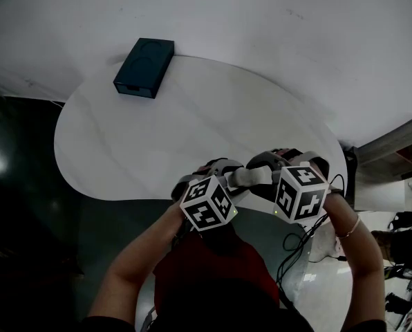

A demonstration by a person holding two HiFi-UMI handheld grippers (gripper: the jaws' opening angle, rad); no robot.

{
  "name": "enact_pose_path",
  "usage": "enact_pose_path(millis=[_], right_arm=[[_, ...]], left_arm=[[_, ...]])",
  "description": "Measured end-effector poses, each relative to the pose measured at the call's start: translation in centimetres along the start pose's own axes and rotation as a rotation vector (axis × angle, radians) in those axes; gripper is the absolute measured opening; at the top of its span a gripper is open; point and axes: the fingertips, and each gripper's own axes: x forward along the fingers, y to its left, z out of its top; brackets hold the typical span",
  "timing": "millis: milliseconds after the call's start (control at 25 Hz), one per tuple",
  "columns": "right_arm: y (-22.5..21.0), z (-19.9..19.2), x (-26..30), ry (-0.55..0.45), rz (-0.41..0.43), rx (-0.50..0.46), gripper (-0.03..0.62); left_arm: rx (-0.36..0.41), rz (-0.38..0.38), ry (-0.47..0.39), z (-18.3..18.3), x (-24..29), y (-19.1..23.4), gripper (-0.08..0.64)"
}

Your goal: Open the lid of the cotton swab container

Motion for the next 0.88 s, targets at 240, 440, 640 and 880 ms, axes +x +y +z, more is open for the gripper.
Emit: enact_pose_path(millis=[240,440,640,880], right_arm=[[-0.08,-0.23,-0.04,-0.013,0.029,-0.005,0.201],[-0.01,-0.34,-0.11,-0.021,0.049,-0.002,0.201],[0.03,-0.31,-0.40,-0.052,0.089,0.029,0.201],[-0.01,-0.09,-0.67,-0.077,0.094,0.065,0.195]], left_arm=[[0.004,0.008,-0.007,0.07,0.00,0.10,0.241],[0.018,0.013,-0.016,0.15,0.05,0.04,0.241],[0.058,0.027,-0.016,0.27,0.00,0.08,0.241],[0.071,0.017,-0.009,0.26,-0.06,0.03,0.239]])
